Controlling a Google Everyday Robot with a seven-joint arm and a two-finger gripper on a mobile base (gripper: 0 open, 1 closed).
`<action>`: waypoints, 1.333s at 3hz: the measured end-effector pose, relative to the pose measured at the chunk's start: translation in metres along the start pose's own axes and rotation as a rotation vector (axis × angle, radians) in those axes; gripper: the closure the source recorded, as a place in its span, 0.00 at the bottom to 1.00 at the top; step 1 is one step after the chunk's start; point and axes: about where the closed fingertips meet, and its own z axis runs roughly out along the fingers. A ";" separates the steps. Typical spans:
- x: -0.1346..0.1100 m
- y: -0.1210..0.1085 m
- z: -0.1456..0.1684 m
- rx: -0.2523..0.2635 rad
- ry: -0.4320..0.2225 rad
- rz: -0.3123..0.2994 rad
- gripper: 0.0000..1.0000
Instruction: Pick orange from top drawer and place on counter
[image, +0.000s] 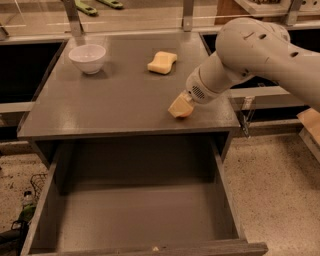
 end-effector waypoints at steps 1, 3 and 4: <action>0.000 0.000 0.000 0.000 0.000 0.000 0.84; 0.000 0.000 0.000 0.000 0.000 0.000 0.38; 0.000 0.000 0.000 0.000 0.000 0.000 0.15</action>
Offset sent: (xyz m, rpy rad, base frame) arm 0.0000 0.0000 0.0000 0.0000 0.0000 0.0000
